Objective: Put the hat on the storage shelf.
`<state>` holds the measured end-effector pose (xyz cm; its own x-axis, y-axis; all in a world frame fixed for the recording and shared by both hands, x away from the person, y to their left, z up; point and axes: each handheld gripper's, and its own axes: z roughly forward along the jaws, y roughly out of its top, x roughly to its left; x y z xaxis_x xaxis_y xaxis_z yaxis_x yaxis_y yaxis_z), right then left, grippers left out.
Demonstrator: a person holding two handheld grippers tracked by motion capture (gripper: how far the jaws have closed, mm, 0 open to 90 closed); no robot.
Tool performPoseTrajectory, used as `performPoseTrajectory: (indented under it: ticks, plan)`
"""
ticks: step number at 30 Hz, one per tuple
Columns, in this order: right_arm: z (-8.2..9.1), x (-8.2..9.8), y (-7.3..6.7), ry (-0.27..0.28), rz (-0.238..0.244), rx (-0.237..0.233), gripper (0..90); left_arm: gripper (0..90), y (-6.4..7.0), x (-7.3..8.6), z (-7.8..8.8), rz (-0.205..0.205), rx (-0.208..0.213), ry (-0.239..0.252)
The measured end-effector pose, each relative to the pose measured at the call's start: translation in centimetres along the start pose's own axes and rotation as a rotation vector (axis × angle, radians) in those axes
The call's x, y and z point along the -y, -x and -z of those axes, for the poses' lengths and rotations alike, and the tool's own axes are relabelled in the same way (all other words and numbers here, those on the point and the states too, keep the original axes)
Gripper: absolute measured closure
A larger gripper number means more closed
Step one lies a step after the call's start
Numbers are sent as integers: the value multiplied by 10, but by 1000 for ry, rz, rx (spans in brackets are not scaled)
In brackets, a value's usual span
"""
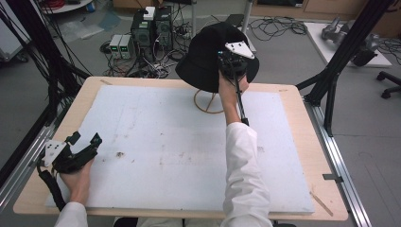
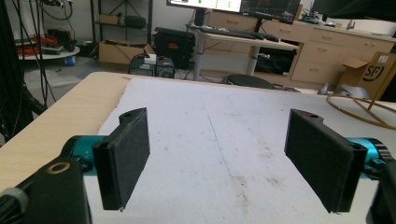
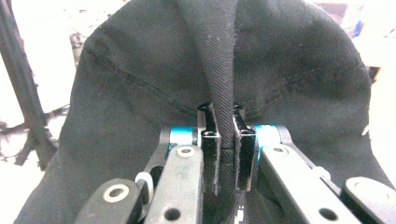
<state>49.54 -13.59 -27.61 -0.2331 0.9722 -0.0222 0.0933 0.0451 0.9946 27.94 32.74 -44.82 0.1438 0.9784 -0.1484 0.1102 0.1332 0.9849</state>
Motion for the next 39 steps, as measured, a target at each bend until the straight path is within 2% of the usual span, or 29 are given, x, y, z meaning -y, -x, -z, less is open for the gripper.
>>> performPoseTrajectory:
  ticks: [12,17,23,29,30,31,34,36,39]
  plan:
    - [6,2,1,-2,-16,-18,825,229,0,0,-2,0,2,1]
    - [8,6,-4,-5,-7,-7,824,229,0,-1,-2,0,2,2]
    - [10,6,-8,-13,-20,7,796,229,0,-1,-1,-3,6,2]
    - [11,6,-12,-24,-8,11,612,229,0,-1,-1,-6,4,0]
    - [11,6,-12,-24,-8,11,612,229,0,-1,-1,-6,5,1]
    - [11,6,-12,-25,-9,3,554,229,1,-1,-1,-8,5,1]
    - [12,6,-13,-31,-4,3,463,229,1,-1,-2,-6,5,4]
    - [12,6,-14,-30,16,16,426,229,1,-1,-2,-8,6,2]
    - [14,5,-12,-28,-2,27,387,236,1,-1,-1,-12,7,5]
